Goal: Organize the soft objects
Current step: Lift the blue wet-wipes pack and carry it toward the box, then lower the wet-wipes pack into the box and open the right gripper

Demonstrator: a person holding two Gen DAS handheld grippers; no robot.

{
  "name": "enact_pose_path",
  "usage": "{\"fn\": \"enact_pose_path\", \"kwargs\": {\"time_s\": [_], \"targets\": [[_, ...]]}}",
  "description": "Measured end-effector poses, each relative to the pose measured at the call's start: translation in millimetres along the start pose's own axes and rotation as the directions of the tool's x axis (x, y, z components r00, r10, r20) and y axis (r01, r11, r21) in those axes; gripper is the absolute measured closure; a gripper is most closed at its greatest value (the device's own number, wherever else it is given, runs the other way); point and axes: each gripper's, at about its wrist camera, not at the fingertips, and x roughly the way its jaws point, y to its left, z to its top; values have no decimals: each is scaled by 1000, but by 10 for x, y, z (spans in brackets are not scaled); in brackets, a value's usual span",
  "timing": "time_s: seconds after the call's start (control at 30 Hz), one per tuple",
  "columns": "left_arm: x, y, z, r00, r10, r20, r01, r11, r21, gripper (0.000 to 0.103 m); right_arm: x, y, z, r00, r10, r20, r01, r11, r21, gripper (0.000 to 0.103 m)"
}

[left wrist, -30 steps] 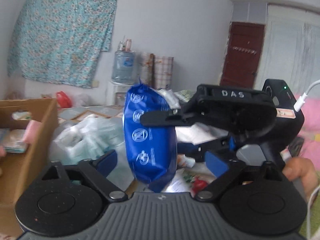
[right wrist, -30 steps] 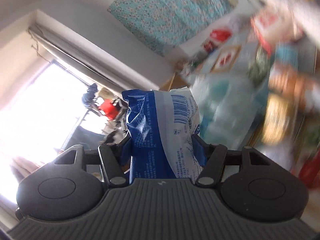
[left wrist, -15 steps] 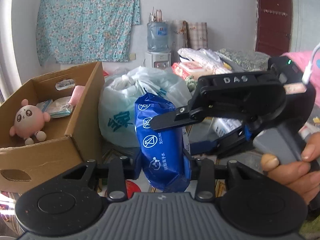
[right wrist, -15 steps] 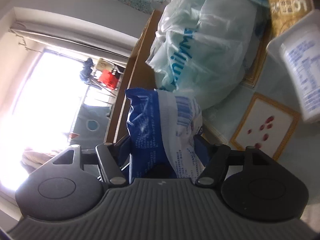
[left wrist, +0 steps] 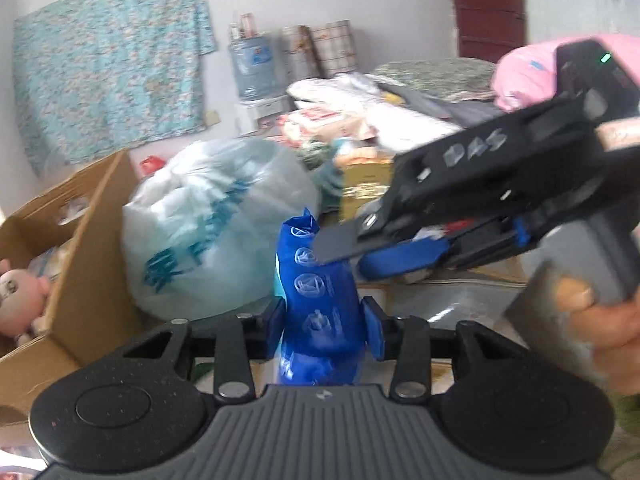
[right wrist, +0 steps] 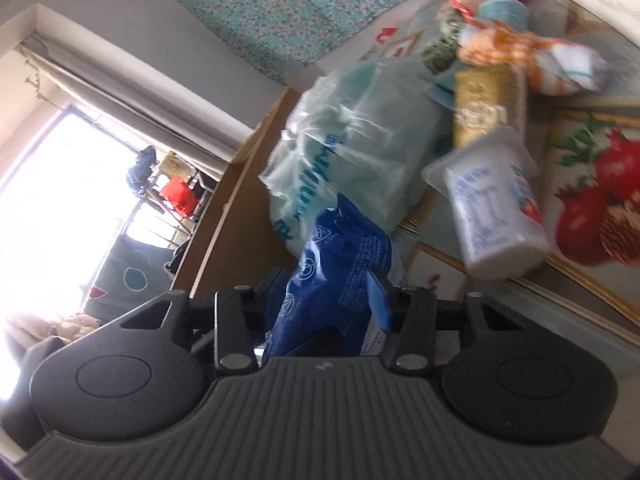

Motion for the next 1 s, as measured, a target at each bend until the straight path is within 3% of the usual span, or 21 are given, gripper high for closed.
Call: {"fn": "enact_pose_path", "kwargs": {"time_s": [0.27,0.33,0.5,0.57,0.67,0.83,1.0], "targets": [[16,-117,14,994,-105,35,104,994,20,32,-138,-341,-58,999,-37,16,35,993,109,59],[24,-74,-2,993,-113,33,113,994,1,31,-129,-410,-66,999,-37,10,36,990,135,58],[13,167,-20,992,-125,17,126,986,-108,16,-164,-460,-94,999,-36,0,35,987,154,52],[89,286,-14,987,-162,-22,156,972,-175,16,-165,-463,-95,1000,-31,1,31,987,157,47],[234,388,-7,971,-224,-85,199,951,-237,16,-174,-470,-91,999,-41,-6,41,987,158,47],[468,325,-23,957,-256,-135,223,949,-223,16,-80,-480,-121,998,-54,-37,60,984,167,47],[580,286,-65,943,-301,-141,261,933,-248,30,10,-479,-143,998,-49,-44,56,984,171,51]]}}
